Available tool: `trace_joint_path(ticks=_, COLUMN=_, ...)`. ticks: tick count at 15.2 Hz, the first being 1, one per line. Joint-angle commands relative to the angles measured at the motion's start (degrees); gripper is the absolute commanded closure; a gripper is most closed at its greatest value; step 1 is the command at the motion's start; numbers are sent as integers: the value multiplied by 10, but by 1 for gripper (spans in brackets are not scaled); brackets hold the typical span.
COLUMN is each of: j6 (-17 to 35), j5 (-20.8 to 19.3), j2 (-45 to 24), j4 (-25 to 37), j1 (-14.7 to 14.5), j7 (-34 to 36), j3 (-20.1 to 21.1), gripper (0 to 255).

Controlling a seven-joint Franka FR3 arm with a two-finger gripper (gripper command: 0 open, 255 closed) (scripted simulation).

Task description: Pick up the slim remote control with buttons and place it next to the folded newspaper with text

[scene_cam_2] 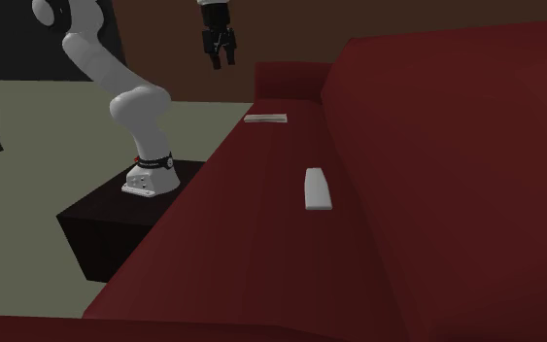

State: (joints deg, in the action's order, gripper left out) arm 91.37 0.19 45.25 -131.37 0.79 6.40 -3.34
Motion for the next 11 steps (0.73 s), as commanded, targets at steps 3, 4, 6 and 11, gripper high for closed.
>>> trace_joint_path(ticks=3, j6=34, j5=7, j2=-35, j4=0, j1=11, j7=39, j3=9, gripper=0)
trace_joint_path(ticks=4, j6=50, j5=10, j2=-53, j4=1, j1=16, j7=58, j3=14, gripper=0)
trace_joint_path(ticks=6, j6=81, j5=15, j2=-90, j4=6, j1=27, j7=95, j3=22, gripper=0)
trace_joint_path(ticks=11, j6=152, j5=22, j2=-188, j4=31, j1=53, j7=188, j3=36, gripper=0)
